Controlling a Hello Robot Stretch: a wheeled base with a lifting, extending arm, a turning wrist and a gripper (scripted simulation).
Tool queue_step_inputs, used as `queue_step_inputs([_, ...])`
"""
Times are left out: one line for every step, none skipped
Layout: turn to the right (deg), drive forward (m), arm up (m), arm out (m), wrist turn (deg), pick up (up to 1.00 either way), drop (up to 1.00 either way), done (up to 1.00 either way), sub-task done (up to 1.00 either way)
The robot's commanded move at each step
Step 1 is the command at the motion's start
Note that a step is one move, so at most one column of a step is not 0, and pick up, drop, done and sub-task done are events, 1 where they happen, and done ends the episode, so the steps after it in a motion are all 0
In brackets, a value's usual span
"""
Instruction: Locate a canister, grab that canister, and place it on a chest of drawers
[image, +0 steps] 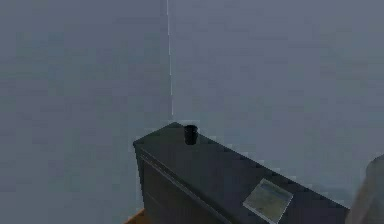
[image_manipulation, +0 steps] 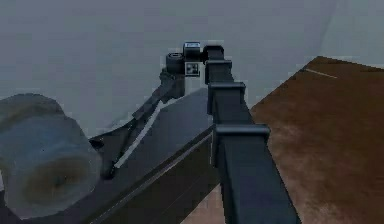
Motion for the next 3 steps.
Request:
queue_step_inputs([0.0, 0.0, 0.0, 0.0, 39.0, 0.0, 0.0, 0.0, 0.0])
queue_step_inputs([0.0, 0.0, -0.08, 0.0, 0.0, 0.0, 0.0, 0.0, 0.0])
queue_step_inputs([0.0, 0.0, -0.32, 0.0, 0.0, 0.0, 0.0, 0.0, 0.0])
